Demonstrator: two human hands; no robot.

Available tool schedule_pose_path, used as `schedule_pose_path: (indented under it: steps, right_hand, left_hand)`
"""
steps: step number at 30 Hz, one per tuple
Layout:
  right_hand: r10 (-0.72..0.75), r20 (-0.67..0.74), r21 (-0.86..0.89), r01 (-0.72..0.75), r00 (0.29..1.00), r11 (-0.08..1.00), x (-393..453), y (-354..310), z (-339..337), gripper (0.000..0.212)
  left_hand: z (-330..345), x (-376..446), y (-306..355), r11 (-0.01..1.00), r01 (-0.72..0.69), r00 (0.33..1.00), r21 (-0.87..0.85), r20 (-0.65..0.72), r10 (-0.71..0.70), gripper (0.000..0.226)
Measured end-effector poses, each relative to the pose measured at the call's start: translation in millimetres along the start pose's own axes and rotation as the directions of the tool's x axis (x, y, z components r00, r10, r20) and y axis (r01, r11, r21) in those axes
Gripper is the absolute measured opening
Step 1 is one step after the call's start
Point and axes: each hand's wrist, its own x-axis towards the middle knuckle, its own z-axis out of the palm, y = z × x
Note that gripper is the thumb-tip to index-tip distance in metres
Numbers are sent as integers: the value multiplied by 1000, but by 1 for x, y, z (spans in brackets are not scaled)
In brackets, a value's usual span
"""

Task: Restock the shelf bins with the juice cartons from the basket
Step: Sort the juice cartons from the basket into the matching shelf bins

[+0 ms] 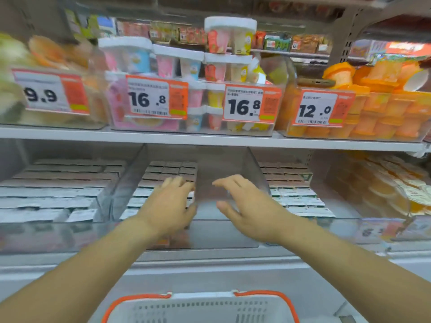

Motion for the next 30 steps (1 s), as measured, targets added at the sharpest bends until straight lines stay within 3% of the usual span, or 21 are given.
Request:
schedule_pose_path:
  steps: [5, 9, 11, 14, 18, 20, 22, 24, 26, 28, 30]
  right_hand:
    - [212, 319, 37, -236, 923, 971, 77, -33, 47, 63]
    - [264, 462, -92, -250, 847, 964, 107, -51, 66, 62]
    - [247, 441, -98, -228, 863, 969, 111, -45, 63, 65]
    - [207, 385, 28, -236, 900, 971, 117, -26, 54, 70]
    - [281, 336, 124, -338, 899, 933, 137, -22, 68, 67]
    - [292, 345, 64, -332, 892, 941, 139, -22, 80, 62]
    - [265, 309, 2, -279, 913, 960, 132, -24, 83, 60]
    - [202, 228, 19, -212, 952, 977, 118, -34, 78, 55]
    - [128, 131, 130, -145, 983, 981, 104, -56, 74, 49]
    - [41, 80, 225, -59, 996, 973, 94, -82, 76, 48]
    - [-17, 74, 287, -5, 997, 958, 90, -105, 82, 51]
  left_hand:
    - [-4, -8, -72, 993, 105, 965, 59, 234, -116, 47]
    - [0, -4, -76, 996, 58, 952, 65, 296, -74, 36]
    - [0, -3, -77, 997, 66, 949, 32, 306, -73, 38]
    - [-3, -3, -76, 998, 59, 949, 38, 307, -68, 40]
    - [-7, -10, -71, 996, 73, 961, 53, 265, -85, 40]
    - [-8, -17, -73, 999, 42, 990, 10, 132, -43, 37]
    - [-11, -28, -81, 990, -58, 992, -132, -120, 42, 30]
    - [-24, -41, -96, 966, -178, 913, -186, -397, 92, 21]
    - [-35, -56, -120, 964, -166, 814, -207, -580, 16, 16]
    - [-41, -67, -148, 951, 6, 832, -308, -526, -175, 18]
    - [-39, -71, -176, 890, 296, 900, -347, -210, -381, 44]
